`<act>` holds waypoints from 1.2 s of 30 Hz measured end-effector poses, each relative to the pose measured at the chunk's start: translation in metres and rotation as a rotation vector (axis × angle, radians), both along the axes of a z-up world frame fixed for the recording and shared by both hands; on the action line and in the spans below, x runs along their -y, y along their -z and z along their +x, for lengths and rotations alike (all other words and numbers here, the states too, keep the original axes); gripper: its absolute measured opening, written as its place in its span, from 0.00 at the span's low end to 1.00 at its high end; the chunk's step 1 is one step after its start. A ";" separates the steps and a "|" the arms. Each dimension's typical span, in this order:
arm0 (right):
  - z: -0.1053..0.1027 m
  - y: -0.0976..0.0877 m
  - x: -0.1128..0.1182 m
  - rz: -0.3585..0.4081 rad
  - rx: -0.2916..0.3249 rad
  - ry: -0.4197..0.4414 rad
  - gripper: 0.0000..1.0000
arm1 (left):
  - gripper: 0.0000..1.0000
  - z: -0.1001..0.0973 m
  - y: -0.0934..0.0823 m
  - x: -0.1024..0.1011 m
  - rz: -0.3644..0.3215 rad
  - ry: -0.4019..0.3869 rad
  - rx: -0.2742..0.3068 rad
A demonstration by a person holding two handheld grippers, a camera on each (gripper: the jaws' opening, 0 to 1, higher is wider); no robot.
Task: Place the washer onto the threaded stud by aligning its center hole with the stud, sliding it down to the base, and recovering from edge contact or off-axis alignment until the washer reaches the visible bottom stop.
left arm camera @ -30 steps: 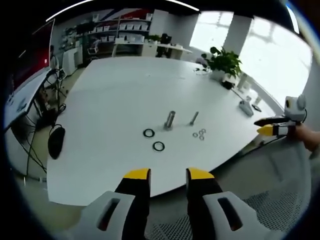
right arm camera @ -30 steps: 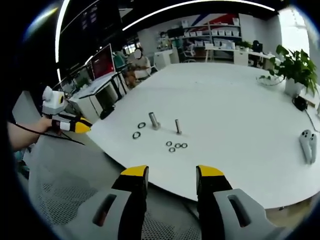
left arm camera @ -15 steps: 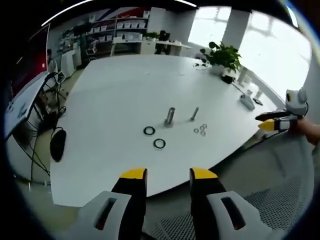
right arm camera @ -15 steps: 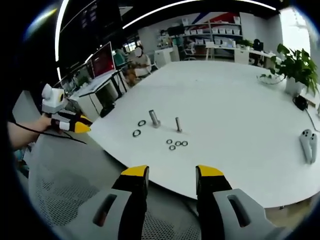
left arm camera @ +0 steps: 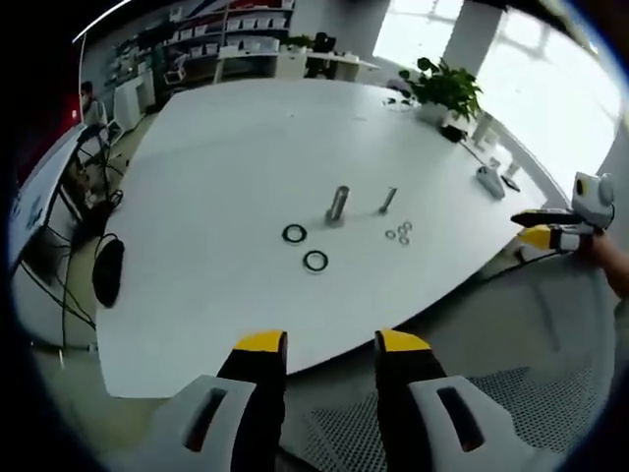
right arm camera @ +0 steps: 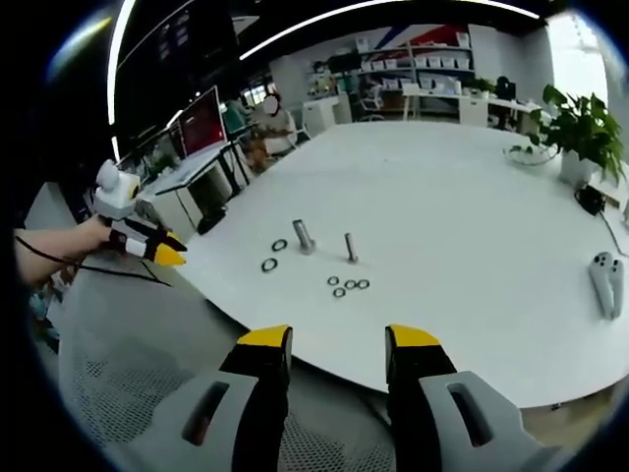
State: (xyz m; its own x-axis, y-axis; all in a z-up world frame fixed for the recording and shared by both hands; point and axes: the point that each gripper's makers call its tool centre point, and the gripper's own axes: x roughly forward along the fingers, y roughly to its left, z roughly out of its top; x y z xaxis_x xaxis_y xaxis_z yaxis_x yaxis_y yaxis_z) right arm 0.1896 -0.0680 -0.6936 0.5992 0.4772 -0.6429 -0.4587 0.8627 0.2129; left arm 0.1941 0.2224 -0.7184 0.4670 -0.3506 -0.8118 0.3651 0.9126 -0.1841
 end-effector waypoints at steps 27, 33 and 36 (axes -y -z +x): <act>0.001 0.002 0.001 -0.016 0.002 0.002 0.39 | 0.35 0.069 0.081 0.045 0.187 0.160 -0.199; 0.002 0.001 0.003 -0.016 0.008 0.008 0.39 | 0.36 0.071 0.107 0.047 0.256 0.244 -0.281; 0.002 0.000 0.003 -0.014 0.012 0.013 0.39 | 0.36 0.075 0.109 0.052 0.262 0.252 -0.282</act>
